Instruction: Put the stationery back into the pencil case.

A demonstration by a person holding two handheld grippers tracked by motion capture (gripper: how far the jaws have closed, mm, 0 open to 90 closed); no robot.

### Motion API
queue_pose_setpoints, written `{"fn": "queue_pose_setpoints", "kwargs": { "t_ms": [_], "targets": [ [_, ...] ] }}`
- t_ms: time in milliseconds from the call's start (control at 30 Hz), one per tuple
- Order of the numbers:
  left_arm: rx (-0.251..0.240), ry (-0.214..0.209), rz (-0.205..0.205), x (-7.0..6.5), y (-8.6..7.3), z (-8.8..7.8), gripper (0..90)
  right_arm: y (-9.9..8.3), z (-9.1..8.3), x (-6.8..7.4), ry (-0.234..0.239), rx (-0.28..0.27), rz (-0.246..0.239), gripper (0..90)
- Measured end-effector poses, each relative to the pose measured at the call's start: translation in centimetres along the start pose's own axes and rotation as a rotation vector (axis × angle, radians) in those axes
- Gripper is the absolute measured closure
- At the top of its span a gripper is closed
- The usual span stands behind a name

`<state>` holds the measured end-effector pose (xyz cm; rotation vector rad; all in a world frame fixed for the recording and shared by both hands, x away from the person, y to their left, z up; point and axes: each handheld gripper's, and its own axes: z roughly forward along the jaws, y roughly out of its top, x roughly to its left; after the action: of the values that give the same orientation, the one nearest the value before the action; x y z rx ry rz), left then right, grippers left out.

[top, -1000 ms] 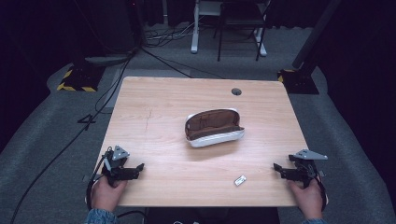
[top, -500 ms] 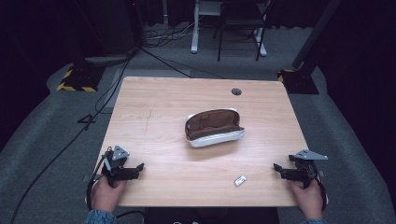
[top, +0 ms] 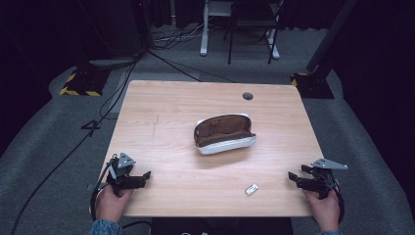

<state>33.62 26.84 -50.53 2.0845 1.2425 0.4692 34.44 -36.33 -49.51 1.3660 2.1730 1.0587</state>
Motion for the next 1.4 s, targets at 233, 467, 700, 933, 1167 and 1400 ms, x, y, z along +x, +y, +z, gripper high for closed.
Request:
{"fn": "queue_pose_setpoints", "kwargs": {
  "t_ms": [233,467,700,933,1167,1400],
  "targets": [
    [0.004,-0.002,0.003,0.1,0.0,0.0,14.7,0.6,-1.8,1.9,0.044,-0.031,-0.018,31.3],
    [0.005,-0.001,0.003,0.0,0.0,0.0,14.7,1.4,-3.1,4.5,0.110,-0.039,-0.050,32.9],
    [0.003,0.000,0.004,0.0,0.0,0.0,14.7,2.1,-3.3,9.0,0.220,-0.023,-0.139,35.0],
    [0.004,0.000,0.005,0.0,0.0,0.0,14.7,2.1,-2.0,11.5,0.315,0.002,-0.163,37.5],
    [0.005,0.000,0.005,0.0,0.0,0.0,14.7,1.7,0.3,13.2,0.283,0.062,-0.204,41.4],
    [0.004,-0.002,0.005,0.0,0.0,0.0,14.7,1.4,1.5,13.7,0.241,0.083,-0.206,37.8]
  ]
}}
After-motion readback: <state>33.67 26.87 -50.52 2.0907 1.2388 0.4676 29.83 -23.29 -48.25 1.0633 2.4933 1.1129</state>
